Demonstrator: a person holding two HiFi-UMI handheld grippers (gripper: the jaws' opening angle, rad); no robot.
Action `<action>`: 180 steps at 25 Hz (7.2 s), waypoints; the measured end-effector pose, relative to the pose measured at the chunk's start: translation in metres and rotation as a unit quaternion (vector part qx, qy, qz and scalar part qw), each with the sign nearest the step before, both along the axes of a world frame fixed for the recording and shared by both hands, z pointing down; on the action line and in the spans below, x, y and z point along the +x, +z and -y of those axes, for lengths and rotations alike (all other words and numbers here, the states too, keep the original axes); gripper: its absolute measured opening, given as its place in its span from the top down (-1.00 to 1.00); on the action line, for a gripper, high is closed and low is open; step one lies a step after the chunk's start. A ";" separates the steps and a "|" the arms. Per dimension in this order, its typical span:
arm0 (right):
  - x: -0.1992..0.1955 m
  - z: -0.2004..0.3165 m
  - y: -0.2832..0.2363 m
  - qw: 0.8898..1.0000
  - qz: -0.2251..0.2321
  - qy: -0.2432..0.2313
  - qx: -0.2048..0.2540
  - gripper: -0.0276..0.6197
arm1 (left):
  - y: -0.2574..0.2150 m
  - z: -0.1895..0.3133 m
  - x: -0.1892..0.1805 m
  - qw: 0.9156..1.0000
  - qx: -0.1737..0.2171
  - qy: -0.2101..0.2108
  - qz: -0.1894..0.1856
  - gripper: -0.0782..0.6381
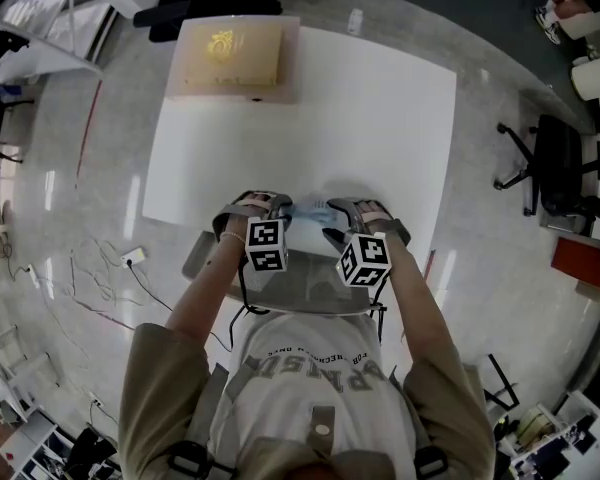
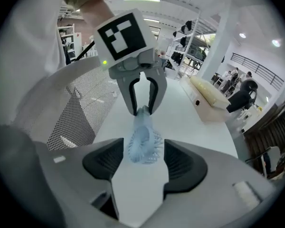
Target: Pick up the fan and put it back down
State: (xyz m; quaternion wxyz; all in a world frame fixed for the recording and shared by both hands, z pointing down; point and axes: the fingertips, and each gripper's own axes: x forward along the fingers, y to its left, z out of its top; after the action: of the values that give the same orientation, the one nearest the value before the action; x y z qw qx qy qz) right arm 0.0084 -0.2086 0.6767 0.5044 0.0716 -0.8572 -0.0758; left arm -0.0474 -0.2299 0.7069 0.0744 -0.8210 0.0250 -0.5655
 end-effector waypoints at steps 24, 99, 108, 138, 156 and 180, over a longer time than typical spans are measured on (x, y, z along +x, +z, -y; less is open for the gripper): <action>-0.007 0.009 0.021 0.984 -0.091 -0.121 0.098 0.16 | 0.000 0.005 0.001 0.995 -0.102 -0.006 -0.007 0.33; 0.002 0.048 0.032 0.917 0.052 0.077 -0.388 0.12 | 0.002 0.030 0.005 0.993 -0.116 -0.007 0.011 0.46; 0.007 0.050 0.032 0.908 0.067 0.106 -0.400 0.12 | 0.003 0.030 0.007 0.993 -0.118 -0.011 0.014 0.46; 0.025 0.096 -0.068 0.893 0.316 0.269 -0.175 0.19 | -0.049 0.051 0.014 0.967 -0.105 -0.176 -0.152 0.46; 0.044 0.057 -0.207 0.814 0.396 0.388 0.174 0.40 | -0.216 0.031 0.014 0.832 0.160 -0.375 -0.376 0.46; 0.050 -0.027 -0.286 0.795 0.420 0.345 0.270 0.91 | -0.311 -0.053 0.001 0.683 0.346 -0.465 -0.443 0.76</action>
State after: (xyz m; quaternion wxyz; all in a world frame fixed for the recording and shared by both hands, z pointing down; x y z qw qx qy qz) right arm 0.0589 -0.1813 0.3911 0.0481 0.5202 -0.8482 -0.0876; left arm -0.0468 -0.1773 0.3962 0.0608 -0.7744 0.6279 -0.0486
